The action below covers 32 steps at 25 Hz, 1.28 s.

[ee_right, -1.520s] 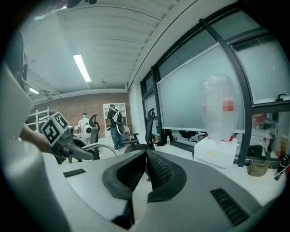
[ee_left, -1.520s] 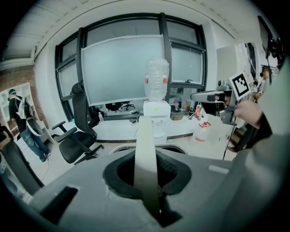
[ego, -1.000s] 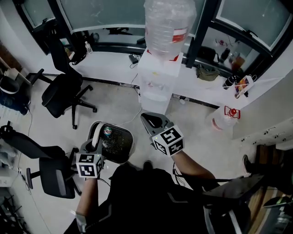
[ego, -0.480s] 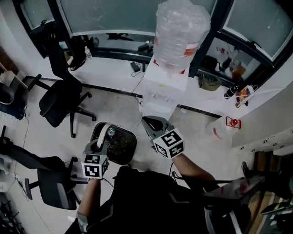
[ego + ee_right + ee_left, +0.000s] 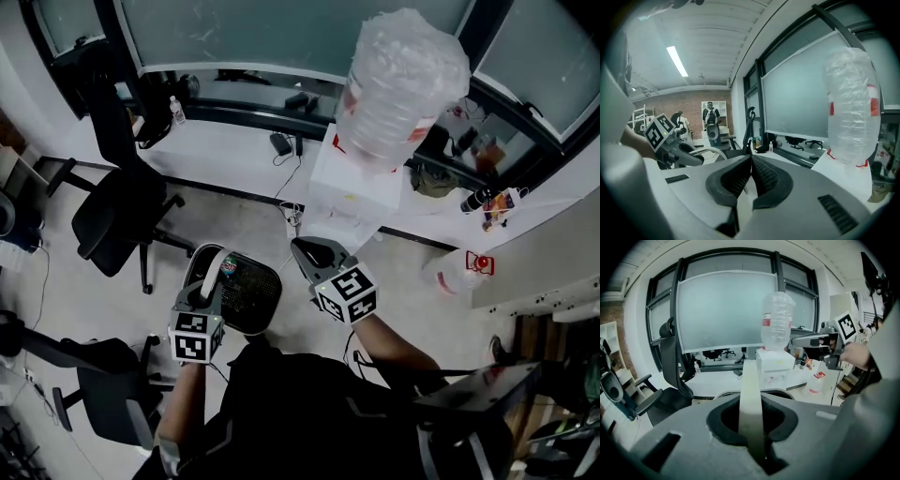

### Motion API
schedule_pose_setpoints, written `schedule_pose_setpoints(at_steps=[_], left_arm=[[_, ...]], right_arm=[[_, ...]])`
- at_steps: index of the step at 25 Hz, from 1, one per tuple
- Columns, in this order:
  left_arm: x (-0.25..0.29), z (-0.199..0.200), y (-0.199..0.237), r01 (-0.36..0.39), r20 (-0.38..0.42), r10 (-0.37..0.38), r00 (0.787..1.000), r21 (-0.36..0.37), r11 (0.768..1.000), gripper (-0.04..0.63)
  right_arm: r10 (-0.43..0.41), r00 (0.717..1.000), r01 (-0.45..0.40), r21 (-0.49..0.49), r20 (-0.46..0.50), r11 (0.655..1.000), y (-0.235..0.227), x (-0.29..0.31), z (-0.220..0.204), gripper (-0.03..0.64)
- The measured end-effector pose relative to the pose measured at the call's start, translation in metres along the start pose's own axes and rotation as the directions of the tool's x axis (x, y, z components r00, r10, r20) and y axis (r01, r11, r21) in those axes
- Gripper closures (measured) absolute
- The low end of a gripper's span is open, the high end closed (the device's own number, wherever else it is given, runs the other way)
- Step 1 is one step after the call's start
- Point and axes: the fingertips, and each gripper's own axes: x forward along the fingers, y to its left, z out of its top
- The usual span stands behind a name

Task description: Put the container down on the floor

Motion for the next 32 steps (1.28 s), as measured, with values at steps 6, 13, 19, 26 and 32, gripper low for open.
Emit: schedule_pose_setpoints(at_steps=[6, 13, 19, 26, 32], left_arm=[[0.022, 0.015, 0.048, 0.042, -0.025, -0.041, 0.999, 0.052, 0.998, 0.545], [0.050, 0.023, 0.095, 0.101, -0.026, -0.099, 0.995, 0.087, 0.991, 0.545], [0.077, 0.032, 0.124, 0.131, -0.040, -0.127, 0.991, 0.126, 0.983, 0.545], [0.118, 0.030, 0.143, 0.152, -0.065, -0.145, 0.987, 0.122, 0.981, 0.545], [0.165, 0.036, 0.149, 0.164, -0.109, -0.150, 0.983, 0.134, 0.977, 0.545]], right_arm=[[-0.024, 1.000, 0.024, 0.008, -0.003, 1.000, -0.003, 0.053, 0.020, 0.607], [-0.070, 0.997, 0.070, 0.006, -0.024, 0.998, -0.009, 0.102, 0.024, 0.607], [-0.066, 0.997, 0.066, 0.014, -0.044, 0.998, -0.014, 0.137, 0.026, 0.607], [-0.035, 0.996, 0.035, 0.005, -0.088, 0.999, -0.031, 0.178, 0.008, 0.607], [0.015, 0.995, -0.014, 0.013, -0.103, 1.000, -0.061, 0.218, -0.004, 0.607]])
